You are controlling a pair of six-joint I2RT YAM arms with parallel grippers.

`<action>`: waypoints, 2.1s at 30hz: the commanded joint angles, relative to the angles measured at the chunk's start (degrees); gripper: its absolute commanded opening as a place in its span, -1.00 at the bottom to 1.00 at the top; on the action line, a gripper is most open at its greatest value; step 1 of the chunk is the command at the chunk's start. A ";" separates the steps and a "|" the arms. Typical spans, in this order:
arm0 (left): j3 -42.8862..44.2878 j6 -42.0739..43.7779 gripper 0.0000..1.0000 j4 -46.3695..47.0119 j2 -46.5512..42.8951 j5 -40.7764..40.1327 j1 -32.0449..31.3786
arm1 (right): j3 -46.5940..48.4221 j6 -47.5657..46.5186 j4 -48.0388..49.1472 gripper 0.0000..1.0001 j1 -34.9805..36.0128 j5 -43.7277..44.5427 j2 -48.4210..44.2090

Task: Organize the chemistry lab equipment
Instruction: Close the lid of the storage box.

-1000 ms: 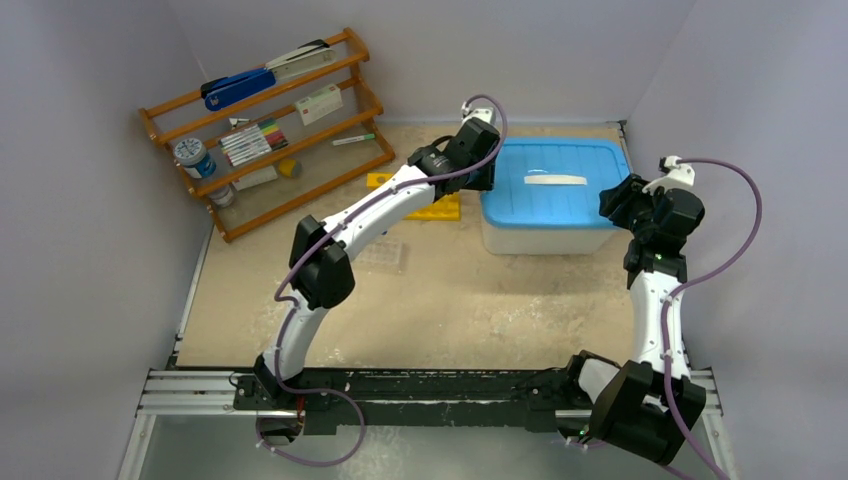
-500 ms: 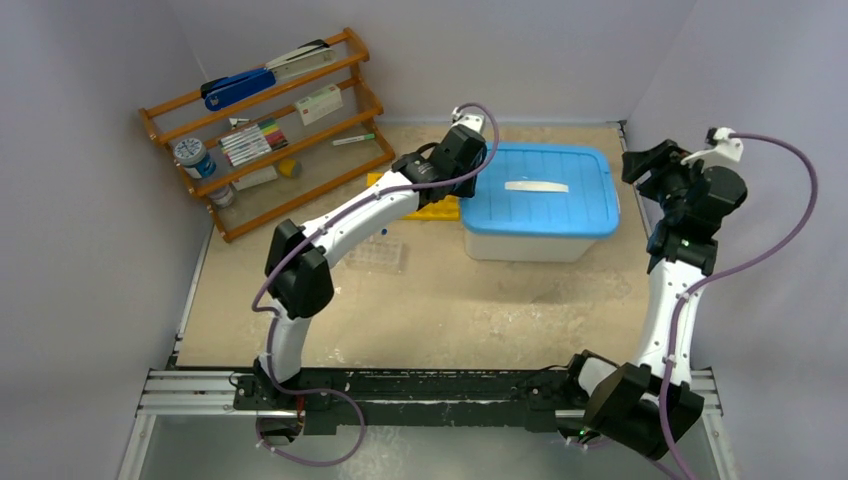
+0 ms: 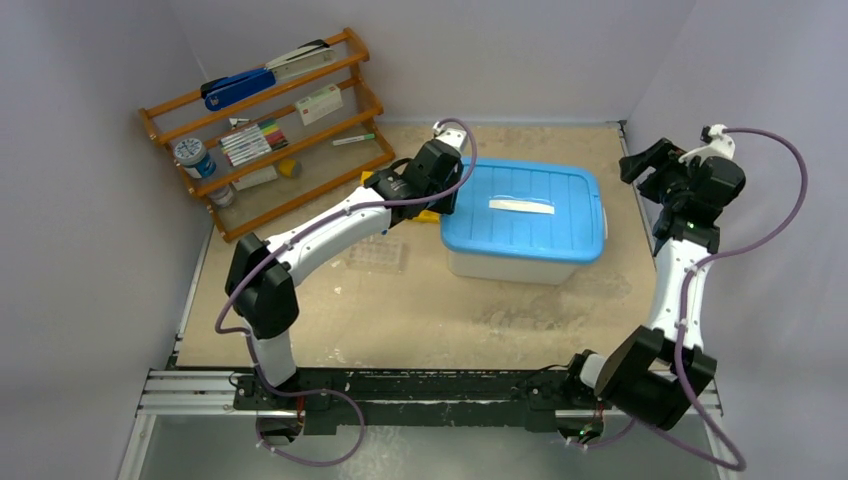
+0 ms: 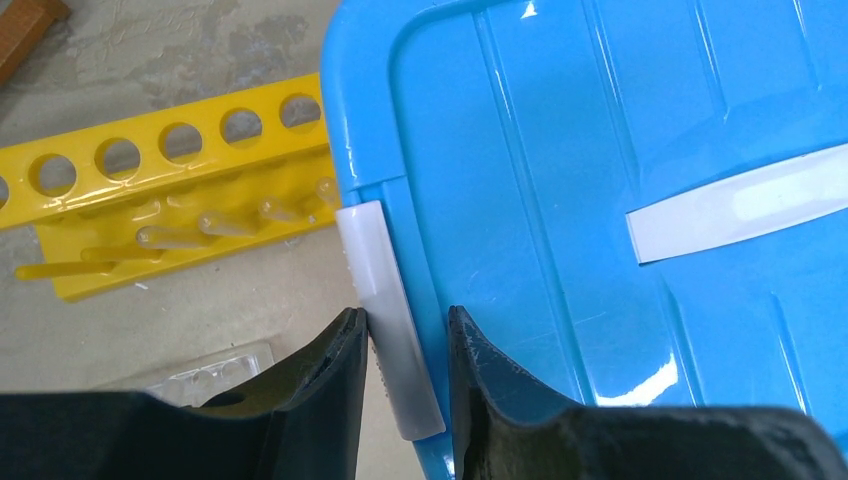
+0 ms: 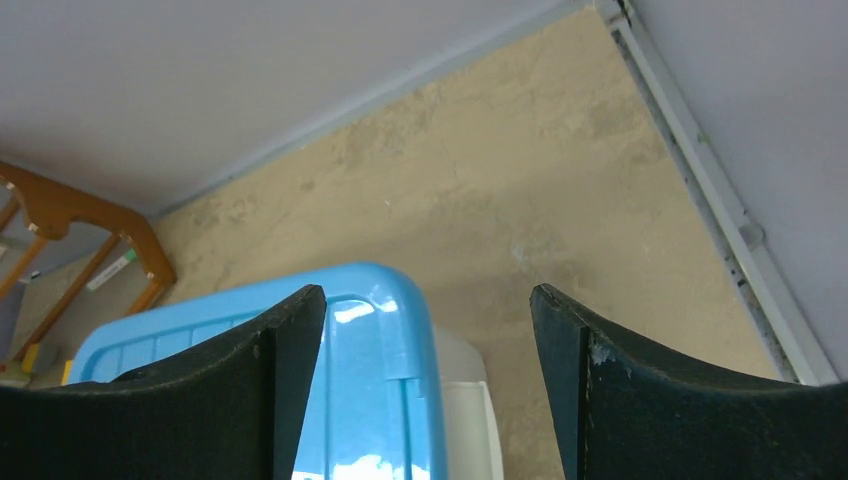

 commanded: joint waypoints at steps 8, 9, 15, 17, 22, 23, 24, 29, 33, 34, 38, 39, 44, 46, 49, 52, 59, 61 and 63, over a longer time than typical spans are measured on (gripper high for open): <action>-4.47 0.65 0.30 -2.83 -3.28 1.67 0.09 | -13.87 1.18 5.20 0.59 -1.21 -10.26 0.74; -4.64 0.40 0.33 -2.34 -3.44 2.45 0.10 | -15.58 1.65 6.13 0.59 -1.31 -11.42 0.44; -5.00 -0.97 0.40 -0.19 -4.87 5.06 0.08 | -23.56 2.59 11.68 0.56 -2.21 -17.77 -0.90; -4.98 -1.39 0.41 0.73 -5.17 6.72 0.07 | -24.34 2.40 12.22 0.55 -2.32 -19.12 -0.51; -4.87 -1.98 0.41 1.90 -4.37 8.76 0.10 | -25.65 3.44 13.84 0.51 -2.41 -21.84 -0.62; -4.95 -2.08 0.41 2.07 -3.99 9.14 0.08 | -26.11 3.66 14.11 0.50 -2.41 -22.18 -1.03; -5.16 -2.17 0.41 2.30 -3.60 9.56 0.05 | -26.55 3.69 14.16 0.49 -2.41 -22.30 -1.41; -7.27 -3.21 0.37 4.52 -2.93 11.29 -0.01 | -27.59 3.10 12.81 0.38 -2.41 -23.41 -3.92; -8.13 -3.81 0.31 5.51 -3.01 11.17 0.01 | -25.19 1.80 8.93 0.17 -2.41 -22.18 -6.97; -8.37 -4.00 0.30 5.80 -3.01 11.32 -0.01 | -24.70 1.48 8.63 0.08 -2.41 -22.11 -6.99; -9.29 -4.36 0.28 6.51 -3.15 11.82 -0.09 | -24.62 3.00 10.85 -0.17 -2.36 -23.12 -7.24; -9.43 -4.37 0.28 6.60 -3.25 11.78 -0.09 | -24.56 3.08 10.75 -0.21 -2.37 -23.14 -7.70; -10.03 -4.76 0.26 7.69 -3.53 12.28 -0.18 | -24.94 2.44 9.29 -0.39 -1.60 -22.53 -9.61; -10.24 -4.99 0.26 8.24 -3.70 12.56 -0.23 | -24.46 1.35 7.82 -0.36 -0.12 -21.17 -9.88; -11.32 -5.29 0.26 9.71 -4.19 12.85 -0.36 | -23.01 -1.46 3.44 -0.17 2.17 -18.07 -9.40; -12.43 -5.45 0.25 11.11 -4.69 13.33 -0.36 | -22.23 -2.87 0.42 0.00 3.77 -15.63 -9.98; -14.48 -5.85 0.25 13.49 -5.82 14.25 -0.36 | -19.79 -5.83 -6.58 -0.04 6.63 -9.84 -12.19; -14.95 -5.97 0.25 14.14 -6.16 14.56 -0.36 | -18.69 -6.83 -9.17 -0.08 9.35 -5.24 -12.22; -15.59 -6.20 0.25 14.93 -6.47 14.87 -0.35 | -17.82 -7.33 -11.36 -0.10 12.71 0.44 -12.10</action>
